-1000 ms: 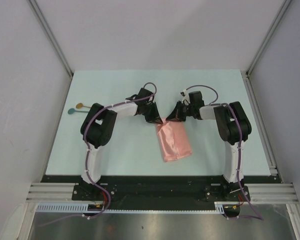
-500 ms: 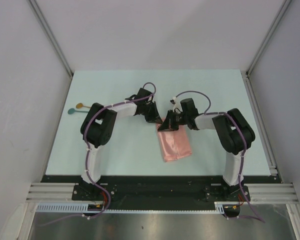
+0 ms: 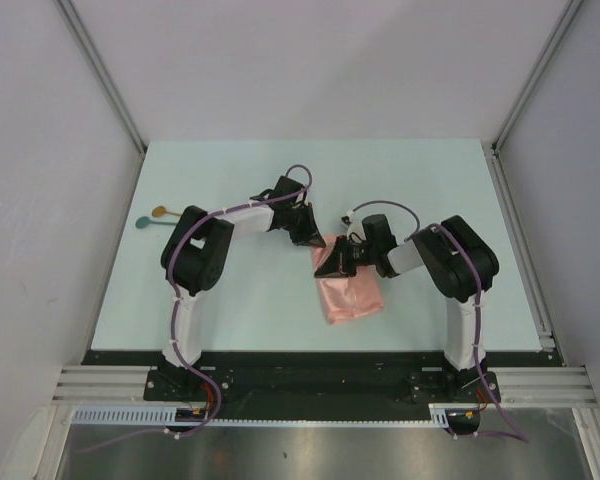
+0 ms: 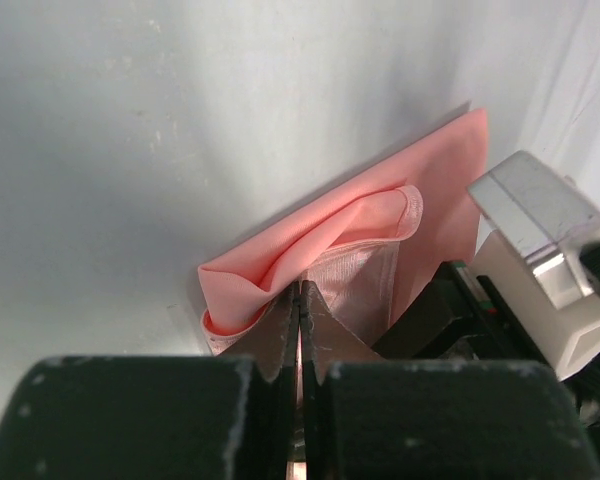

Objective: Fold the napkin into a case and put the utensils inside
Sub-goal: Smooth out the 2/3-rectangle-folded napkin at the center of the board.

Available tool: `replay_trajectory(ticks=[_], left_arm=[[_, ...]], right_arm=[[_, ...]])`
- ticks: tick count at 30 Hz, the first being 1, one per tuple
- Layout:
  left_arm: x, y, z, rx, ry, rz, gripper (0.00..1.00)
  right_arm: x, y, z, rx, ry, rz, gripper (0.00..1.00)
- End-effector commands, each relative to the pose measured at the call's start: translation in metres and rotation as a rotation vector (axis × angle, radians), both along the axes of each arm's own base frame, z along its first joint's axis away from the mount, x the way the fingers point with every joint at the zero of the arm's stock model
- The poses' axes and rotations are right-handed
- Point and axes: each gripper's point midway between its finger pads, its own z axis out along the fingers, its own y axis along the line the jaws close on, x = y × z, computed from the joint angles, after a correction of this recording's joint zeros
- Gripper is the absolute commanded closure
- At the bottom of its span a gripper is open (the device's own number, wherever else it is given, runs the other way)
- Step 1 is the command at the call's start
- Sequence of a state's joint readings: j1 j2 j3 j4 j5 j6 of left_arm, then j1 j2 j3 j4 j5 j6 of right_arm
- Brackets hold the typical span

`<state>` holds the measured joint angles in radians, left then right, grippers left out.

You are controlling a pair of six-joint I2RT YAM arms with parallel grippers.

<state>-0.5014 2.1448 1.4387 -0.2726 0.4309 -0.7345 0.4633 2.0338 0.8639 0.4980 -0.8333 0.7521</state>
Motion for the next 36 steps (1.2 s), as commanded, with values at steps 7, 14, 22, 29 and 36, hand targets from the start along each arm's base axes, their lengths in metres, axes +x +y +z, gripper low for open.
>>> replay_trajectory(ticks=[7,14,22,29,36], left_arm=[[-0.004,0.019,-0.036,0.092,0.050,0.037,1.00],[-0.004,0.019,-0.037,0.093,0.052,0.041,1.00],[-0.004,0.020,-0.038,0.098,0.053,0.040,1.00],[-0.004,0.020,-0.038,0.100,0.055,0.040,1.00],[-0.003,0.021,-0.040,0.104,0.056,0.040,1.00]], right_arm=[[-0.037,-0.002,-0.002,0.019,0.007,0.031,1.00],[-0.055,-0.007,0.002,0.026,0.014,0.034,1.00],[-0.078,-0.006,0.008,0.031,0.015,0.052,1.00],[-0.102,-0.007,0.000,0.033,0.049,0.068,1.00],[-0.123,-0.007,-0.006,0.030,0.070,0.090,1.00]])
